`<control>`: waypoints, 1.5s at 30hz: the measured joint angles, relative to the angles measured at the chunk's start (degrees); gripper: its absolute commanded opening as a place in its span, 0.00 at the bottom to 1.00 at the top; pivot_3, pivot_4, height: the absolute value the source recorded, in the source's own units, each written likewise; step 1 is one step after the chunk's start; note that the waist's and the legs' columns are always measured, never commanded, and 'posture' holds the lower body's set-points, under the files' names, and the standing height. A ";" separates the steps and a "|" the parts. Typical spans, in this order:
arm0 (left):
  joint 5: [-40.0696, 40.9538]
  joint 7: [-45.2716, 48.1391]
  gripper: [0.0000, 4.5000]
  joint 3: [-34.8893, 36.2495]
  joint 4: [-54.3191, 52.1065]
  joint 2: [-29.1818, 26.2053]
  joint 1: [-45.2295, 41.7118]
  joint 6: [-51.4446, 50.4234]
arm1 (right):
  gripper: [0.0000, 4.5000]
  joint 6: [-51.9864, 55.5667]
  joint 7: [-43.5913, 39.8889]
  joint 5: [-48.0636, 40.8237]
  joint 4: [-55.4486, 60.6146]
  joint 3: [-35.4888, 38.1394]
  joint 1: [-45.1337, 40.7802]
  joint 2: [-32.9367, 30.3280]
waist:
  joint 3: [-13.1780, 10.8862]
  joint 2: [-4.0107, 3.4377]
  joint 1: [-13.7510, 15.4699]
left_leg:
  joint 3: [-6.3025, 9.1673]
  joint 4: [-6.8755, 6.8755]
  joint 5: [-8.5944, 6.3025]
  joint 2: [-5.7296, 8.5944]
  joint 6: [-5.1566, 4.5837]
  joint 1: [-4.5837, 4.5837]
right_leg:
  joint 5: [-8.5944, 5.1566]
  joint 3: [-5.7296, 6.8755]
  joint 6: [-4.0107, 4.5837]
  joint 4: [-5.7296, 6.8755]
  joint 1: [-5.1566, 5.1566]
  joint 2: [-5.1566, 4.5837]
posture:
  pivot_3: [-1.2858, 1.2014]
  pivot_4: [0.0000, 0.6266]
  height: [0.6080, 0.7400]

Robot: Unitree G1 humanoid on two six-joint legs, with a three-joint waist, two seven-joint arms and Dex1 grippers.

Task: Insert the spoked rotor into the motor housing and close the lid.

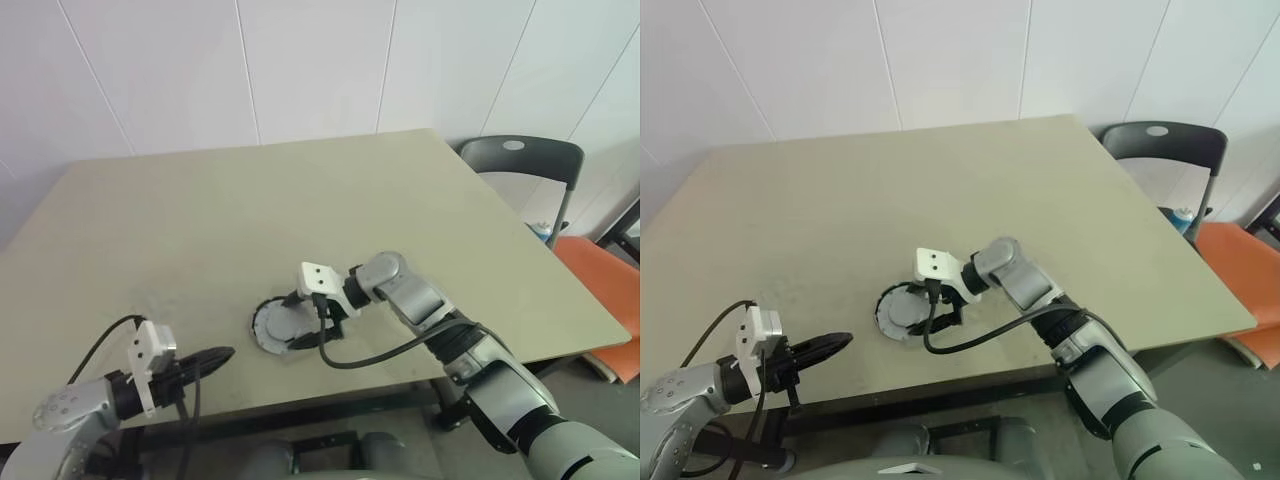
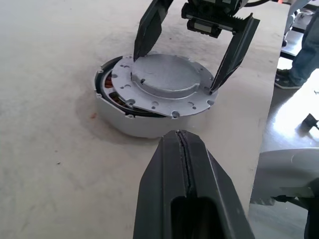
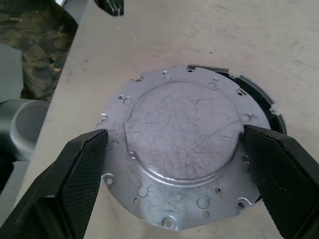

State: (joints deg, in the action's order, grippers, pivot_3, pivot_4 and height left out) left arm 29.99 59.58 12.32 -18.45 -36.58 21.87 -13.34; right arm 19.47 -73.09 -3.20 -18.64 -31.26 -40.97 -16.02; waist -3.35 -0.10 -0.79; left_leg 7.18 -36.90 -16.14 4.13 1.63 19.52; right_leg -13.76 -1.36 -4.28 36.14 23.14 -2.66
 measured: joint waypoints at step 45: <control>-2.29 -1.03 0.00 -2.40 2.59 0.49 -1.22 -0.12 | 0.73 -2.38 9.66 0.94 1.01 2.66 4.70 4.93 | -0.03 -0.04 -0.15 | -0.01 0.24 0.00 -0.01 0.01 0.04 | -0.02 -0.03 -0.01 -0.10 0.12 0.00 | 0.52 0.00 1.00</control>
State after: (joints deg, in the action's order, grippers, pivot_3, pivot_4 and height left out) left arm 27.71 58.55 9.92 -15.87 -36.09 20.65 -13.46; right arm 17.09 -63.43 -2.26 -17.62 -28.60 -36.27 -11.09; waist -3.38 -0.14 -0.93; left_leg 7.17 -36.66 -16.15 4.12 1.64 19.56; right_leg -13.78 -1.39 -4.28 36.04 23.26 -2.66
